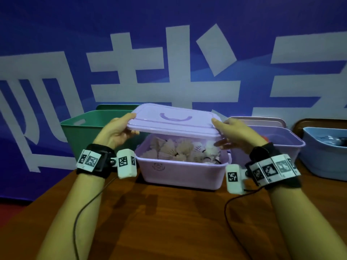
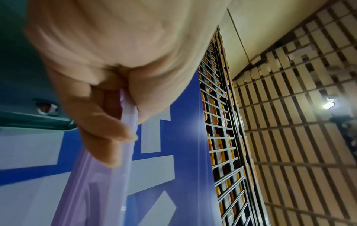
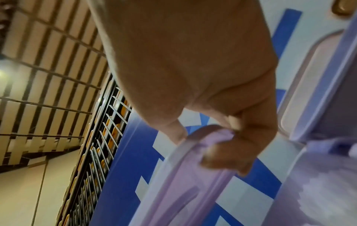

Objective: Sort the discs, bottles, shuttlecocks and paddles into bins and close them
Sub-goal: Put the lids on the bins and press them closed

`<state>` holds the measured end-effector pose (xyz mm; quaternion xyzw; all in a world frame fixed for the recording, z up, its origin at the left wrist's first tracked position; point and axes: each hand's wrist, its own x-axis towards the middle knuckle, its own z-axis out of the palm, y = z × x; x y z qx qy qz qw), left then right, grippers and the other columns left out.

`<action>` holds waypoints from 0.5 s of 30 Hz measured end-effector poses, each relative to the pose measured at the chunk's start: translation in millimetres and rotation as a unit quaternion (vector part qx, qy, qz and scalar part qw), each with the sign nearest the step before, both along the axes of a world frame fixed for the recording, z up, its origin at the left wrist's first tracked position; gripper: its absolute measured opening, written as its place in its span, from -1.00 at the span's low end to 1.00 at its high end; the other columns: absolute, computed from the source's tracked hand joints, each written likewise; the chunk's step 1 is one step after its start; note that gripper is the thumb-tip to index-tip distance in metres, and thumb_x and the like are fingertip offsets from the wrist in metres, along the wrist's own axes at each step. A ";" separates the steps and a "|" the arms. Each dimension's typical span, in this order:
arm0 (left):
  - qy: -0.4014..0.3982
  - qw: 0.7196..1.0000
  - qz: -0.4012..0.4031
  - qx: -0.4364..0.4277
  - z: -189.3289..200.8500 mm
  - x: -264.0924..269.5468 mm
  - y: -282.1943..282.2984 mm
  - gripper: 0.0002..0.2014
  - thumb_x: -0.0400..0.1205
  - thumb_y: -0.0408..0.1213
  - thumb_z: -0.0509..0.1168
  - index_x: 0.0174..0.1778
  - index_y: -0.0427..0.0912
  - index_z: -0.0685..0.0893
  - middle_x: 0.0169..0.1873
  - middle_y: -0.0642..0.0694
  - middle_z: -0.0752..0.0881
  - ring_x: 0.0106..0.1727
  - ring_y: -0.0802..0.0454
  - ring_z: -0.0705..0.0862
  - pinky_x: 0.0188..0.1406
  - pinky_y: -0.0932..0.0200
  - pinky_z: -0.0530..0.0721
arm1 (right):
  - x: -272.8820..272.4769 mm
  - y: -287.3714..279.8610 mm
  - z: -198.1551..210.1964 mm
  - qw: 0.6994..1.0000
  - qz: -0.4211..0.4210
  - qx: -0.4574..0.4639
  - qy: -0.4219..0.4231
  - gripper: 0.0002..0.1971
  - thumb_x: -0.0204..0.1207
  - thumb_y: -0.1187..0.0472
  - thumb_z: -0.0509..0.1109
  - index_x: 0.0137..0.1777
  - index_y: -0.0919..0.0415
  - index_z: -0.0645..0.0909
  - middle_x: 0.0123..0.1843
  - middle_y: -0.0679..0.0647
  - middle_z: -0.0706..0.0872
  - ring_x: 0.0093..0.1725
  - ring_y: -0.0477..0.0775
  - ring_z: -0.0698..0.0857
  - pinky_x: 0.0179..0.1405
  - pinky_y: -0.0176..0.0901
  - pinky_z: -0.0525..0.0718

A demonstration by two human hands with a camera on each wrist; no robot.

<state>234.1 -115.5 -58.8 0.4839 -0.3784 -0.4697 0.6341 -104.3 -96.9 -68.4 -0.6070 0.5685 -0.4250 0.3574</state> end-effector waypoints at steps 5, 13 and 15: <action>-0.174 0.982 -0.003 0.080 -9.5 -2.9 6.6 -0.73 0.72 -0.09 0.31 -0.02 -0.26 0.72 -0.45 -0.15 0.78 -0.61 0.07 0.64 -0.66 0.32 0.57 | -1.4 -4.2 -6.2 0.986 -0.024 0.000 0.165 -0.54 0.69 -0.08 0.24 -0.31 0.27 0.51 -0.52 0.13 0.59 -0.55 0.11 0.54 -0.50 -0.19 0.54; -0.375 0.915 -0.030 0.144 -8.1 -3.7 2.9 -0.52 0.77 0.03 0.15 0.05 -0.34 0.77 -0.18 -0.29 0.87 -0.21 -0.15 0.84 -0.38 0.21 0.69 | -17.2 -7.3 -14.2 0.963 0.002 0.044 0.265 -0.47 0.65 -0.23 0.21 -0.10 0.28 0.65 -0.31 0.14 0.73 -0.38 0.11 0.68 -0.47 -0.22 0.60; -0.410 0.899 -0.021 0.152 -10.9 -2.6 0.0 -0.51 0.77 0.05 0.15 0.05 -0.33 0.76 -0.21 -0.27 0.87 -0.23 -0.18 0.81 -0.32 0.17 0.69 | -18.7 -8.9 -16.3 0.966 -0.004 0.039 0.256 -0.50 0.64 -0.21 0.24 -0.10 0.28 0.65 -0.30 0.14 0.73 -0.35 0.11 0.69 -0.45 -0.21 0.62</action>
